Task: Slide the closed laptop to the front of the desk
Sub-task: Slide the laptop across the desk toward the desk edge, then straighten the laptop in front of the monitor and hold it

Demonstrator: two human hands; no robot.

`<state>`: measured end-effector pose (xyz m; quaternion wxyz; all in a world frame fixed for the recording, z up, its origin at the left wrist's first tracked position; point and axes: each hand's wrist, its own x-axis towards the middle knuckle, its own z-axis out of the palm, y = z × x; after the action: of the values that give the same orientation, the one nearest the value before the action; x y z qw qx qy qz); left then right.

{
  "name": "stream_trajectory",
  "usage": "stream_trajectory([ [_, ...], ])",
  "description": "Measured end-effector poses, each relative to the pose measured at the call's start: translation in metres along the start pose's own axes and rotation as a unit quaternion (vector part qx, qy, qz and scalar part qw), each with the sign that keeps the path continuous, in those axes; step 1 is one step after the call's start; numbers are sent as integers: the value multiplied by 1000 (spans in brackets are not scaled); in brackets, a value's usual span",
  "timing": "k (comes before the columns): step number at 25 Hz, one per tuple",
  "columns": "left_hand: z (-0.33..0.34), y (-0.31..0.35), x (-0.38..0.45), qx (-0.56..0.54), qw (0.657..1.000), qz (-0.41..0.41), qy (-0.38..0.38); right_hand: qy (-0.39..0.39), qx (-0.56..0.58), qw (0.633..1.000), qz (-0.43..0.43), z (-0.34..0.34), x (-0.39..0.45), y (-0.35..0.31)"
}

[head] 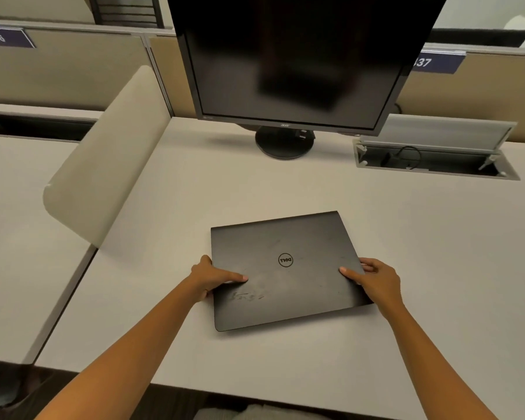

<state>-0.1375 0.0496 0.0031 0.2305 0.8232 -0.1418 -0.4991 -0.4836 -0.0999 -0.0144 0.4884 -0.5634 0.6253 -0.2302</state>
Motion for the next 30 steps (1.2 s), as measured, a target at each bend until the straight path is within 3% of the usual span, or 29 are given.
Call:
stream_trajectory([
  [5,-3,-6,1,31,998,50,-1,32,-70,997,-11,-2,-1,-4],
  [10,-5,-10,1,76,995,66,-14,-13,-123,992,-33,-13,10,-6],
  [12,-3,-8,2,70,993,87,30,-32,-91,994,-46,-14,18,-8],
  [15,16,-9,3,27,967,190,166,-65,-2,996,-67,-5,25,-9],
  [17,33,-15,1,13,953,235,191,-86,22,992,-87,4,23,-7],
  [23,33,-51,5,-86,938,302,148,-84,8,989,-123,10,19,6],
  [30,30,-70,-8,-40,938,317,134,-60,27,990,-125,19,-9,22],
])
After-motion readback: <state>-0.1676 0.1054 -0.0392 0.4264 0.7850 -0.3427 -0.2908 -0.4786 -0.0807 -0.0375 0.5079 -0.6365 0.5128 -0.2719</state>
